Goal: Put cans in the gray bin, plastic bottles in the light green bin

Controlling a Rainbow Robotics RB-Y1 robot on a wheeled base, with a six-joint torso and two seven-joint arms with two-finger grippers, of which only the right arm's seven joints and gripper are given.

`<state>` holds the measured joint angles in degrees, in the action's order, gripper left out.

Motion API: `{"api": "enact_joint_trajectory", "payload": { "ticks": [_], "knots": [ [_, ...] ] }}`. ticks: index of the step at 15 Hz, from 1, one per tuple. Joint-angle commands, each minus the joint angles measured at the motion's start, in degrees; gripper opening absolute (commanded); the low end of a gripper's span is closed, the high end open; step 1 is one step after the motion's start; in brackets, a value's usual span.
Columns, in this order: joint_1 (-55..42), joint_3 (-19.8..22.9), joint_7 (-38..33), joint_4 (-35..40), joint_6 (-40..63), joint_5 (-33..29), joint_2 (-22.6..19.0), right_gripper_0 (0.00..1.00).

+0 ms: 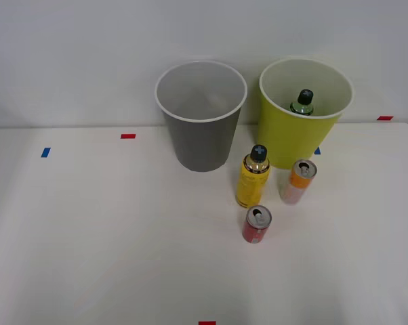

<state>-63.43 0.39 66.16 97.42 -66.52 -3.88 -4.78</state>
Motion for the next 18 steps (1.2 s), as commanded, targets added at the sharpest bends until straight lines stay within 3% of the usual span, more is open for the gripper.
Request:
{"api": "enact_joint_trajectory", "payload": {
  "ticks": [1, 7, 12, 16, 18],
  "knots": [
    [0.0, -0.7, 1.9, 0.1, -0.5, -0.7, -0.3, 1.00],
    [0.2, -1.9, 4.9, 0.0, -0.5, -0.3, -0.2, 1.00],
    [4.6, -6.1, 8.6, 0.0, 2.9, 0.4, -0.2, 1.00],
    [10.9, -8.9, 16.8, 0.0, 7.9, 5.1, -0.1, 1.00],
    [14.6, -9.5, 17.5, -0.4, 10.4, 6.7, 0.0, 1.00]
  ]
}}
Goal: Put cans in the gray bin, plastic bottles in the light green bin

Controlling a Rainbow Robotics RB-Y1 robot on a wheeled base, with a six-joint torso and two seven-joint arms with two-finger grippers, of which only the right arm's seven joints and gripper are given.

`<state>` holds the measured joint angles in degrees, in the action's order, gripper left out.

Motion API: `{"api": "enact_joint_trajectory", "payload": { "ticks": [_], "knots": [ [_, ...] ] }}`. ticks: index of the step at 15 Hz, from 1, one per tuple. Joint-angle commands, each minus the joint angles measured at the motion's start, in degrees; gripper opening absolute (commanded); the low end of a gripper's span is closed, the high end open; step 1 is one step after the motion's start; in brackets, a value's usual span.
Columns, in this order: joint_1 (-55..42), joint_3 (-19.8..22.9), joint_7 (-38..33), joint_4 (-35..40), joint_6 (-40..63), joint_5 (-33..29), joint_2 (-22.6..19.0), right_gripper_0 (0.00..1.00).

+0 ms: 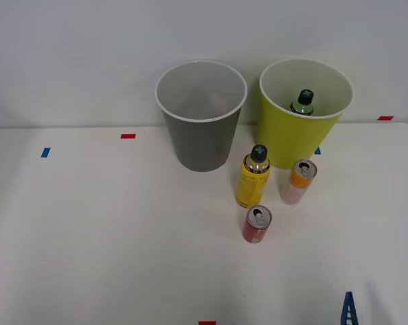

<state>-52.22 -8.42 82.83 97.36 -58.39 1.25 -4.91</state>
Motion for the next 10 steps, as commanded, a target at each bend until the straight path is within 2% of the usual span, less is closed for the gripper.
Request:
{"api": "enact_joint_trajectory", "payload": {
  "ticks": [1, 4, 10],
  "knots": [
    [5.3, -0.7, 0.8, -1.9, 2.5, 1.8, 0.9, 1.00],
    [13.0, 1.4, 1.1, -8.3, 2.2, 1.4, 2.4, 1.00],
    [24.0, 3.2, 2.3, -9.2, 12.5, 1.9, 4.2, 1.00]
  ]
}}
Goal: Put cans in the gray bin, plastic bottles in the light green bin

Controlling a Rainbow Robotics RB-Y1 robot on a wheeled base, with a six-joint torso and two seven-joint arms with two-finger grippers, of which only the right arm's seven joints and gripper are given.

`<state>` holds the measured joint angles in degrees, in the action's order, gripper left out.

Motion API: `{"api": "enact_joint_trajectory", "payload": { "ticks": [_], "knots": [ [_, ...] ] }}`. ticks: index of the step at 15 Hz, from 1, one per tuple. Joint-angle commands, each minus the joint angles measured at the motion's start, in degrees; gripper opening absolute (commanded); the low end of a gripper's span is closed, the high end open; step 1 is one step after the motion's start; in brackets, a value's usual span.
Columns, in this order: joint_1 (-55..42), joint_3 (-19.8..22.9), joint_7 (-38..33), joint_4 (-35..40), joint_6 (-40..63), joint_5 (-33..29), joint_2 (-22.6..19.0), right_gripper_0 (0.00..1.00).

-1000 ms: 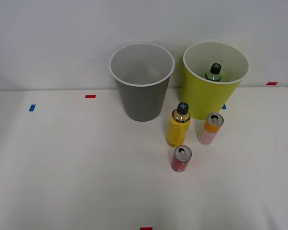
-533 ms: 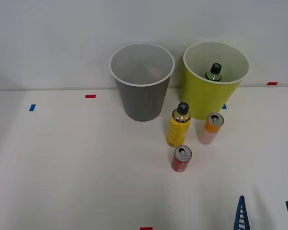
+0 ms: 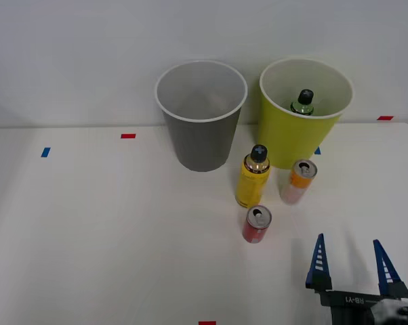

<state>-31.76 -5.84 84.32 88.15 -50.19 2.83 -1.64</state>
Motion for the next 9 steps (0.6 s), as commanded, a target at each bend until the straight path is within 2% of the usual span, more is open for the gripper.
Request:
{"api": "enact_joint_trajectory", "payload": {
  "ticks": [1, 9],
  "knots": [
    [5.2, 0.8, 1.3, 0.0, 6.2, 0.5, 1.5, 1.00],
    [14.4, 0.9, 4.2, -0.7, 16.4, 1.1, 2.6, 1.00]
  ]
}}
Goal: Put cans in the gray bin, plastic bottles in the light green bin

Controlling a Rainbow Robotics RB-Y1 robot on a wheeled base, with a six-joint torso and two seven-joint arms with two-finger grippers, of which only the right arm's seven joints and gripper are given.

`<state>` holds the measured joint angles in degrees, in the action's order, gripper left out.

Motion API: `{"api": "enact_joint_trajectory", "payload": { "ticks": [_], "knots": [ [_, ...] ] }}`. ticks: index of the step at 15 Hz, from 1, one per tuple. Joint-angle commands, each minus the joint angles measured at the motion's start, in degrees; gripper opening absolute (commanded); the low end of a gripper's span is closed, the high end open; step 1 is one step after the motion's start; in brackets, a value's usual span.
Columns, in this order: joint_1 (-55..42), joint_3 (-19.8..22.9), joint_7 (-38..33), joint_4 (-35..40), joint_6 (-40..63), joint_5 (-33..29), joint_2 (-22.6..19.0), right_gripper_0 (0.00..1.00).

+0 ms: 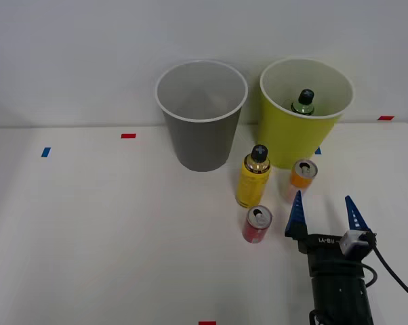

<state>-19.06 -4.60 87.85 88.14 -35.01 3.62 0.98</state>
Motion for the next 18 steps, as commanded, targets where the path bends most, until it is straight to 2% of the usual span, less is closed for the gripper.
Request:
{"api": "enact_joint_trajectory", "payload": {
  "ticks": [1, 3, 10, 18],
  "knots": [
    [3.8, -0.1, 0.8, -3.7, -0.5, 0.6, 0.0, 1.00],
    [7.8, 0.6, 1.4, -9.0, -3.3, 0.8, 0.0, 1.00],
    [17.3, 2.8, 3.5, -16.3, -1.3, 1.5, 0.0, 1.00],
    [18.9, 2.1, 4.6, -17.3, -0.7, 2.6, 0.0, 1.00]
  ]
}}
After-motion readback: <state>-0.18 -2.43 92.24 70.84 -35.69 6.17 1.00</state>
